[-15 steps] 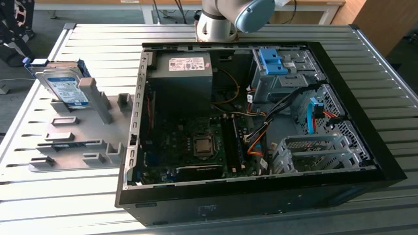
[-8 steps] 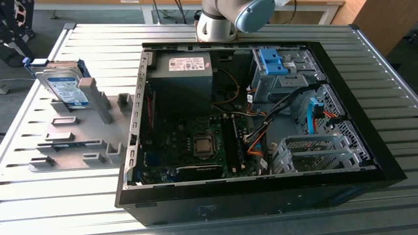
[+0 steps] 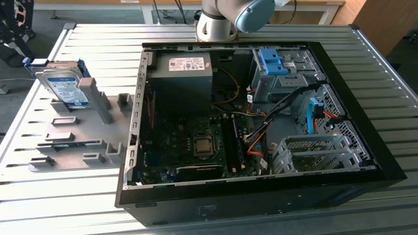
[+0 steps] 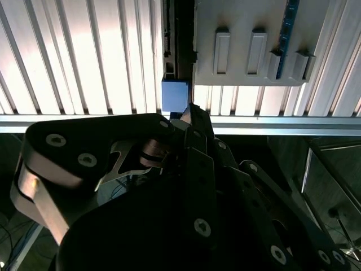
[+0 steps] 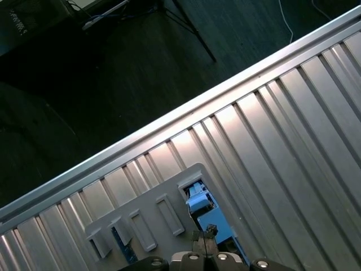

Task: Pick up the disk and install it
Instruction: 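Pick up the disk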

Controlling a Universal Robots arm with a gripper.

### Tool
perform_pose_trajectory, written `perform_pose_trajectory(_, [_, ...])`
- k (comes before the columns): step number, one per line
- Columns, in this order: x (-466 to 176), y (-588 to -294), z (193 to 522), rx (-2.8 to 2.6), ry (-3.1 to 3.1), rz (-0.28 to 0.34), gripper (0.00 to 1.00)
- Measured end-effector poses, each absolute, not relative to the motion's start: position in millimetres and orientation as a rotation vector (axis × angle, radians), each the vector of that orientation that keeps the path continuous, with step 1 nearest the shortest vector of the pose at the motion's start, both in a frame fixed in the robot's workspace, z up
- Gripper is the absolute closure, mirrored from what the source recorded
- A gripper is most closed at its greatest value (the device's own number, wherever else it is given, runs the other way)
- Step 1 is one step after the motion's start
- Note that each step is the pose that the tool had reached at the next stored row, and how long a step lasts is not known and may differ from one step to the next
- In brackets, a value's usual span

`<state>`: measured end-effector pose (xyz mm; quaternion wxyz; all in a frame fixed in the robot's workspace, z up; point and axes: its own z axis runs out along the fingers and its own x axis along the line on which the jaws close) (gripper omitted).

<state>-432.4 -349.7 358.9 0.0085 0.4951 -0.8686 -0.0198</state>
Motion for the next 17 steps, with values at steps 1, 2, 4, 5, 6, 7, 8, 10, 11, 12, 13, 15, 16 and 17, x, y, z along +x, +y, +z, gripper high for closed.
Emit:
perform_pose_trajectory(1, [-432.4,-349.7,358.9,1.549,-2.713,-0.062,0.89])
perform_pose_trajectory(2, [-432.4,-349.7,358.9,1.551,-2.712,-0.062,0.89])
perform_pose_trajectory(4, [-432.4,-349.7,358.9,1.554,-2.71,-0.062,0.89])
perform_pose_trajectory(5, [-432.4,-349.7,358.9,1.556,-2.709,-0.062,0.89])
perform_pose_trajectory(6, [-432.4,-349.7,358.9,1.557,-2.708,-0.062,0.89])
perform_pose_trajectory(7, [-432.4,-349.7,358.9,1.559,-2.707,-0.062,0.89])
perform_pose_trajectory(8, [-432.4,-349.7,358.9,1.561,-2.706,-0.062,0.89])
perform_pose_trajectory(10, [-432.4,-349.7,358.9,1.565,-2.703,-0.062,0.89])
perform_pose_trajectory(11, [-432.4,-349.7,358.9,1.567,-2.702,-0.062,0.89])
perform_pose_trajectory(12, [-432.4,-349.7,358.9,1.569,-2.701,-0.062,0.89])
perform_pose_trajectory(13, [-432.4,-349.7,358.9,1.571,-2.7,-0.062,0.89])
perform_pose_trajectory(15, [-432.4,-349.7,358.9,1.575,-2.698,-0.062,0.89])
perform_pose_trajectory(16, [-432.4,-349.7,358.9,1.577,-2.696,-0.062,0.89])
perform_pose_trajectory(17, [-432.4,-349.7,358.9,1.579,-2.695,-0.062,0.89])
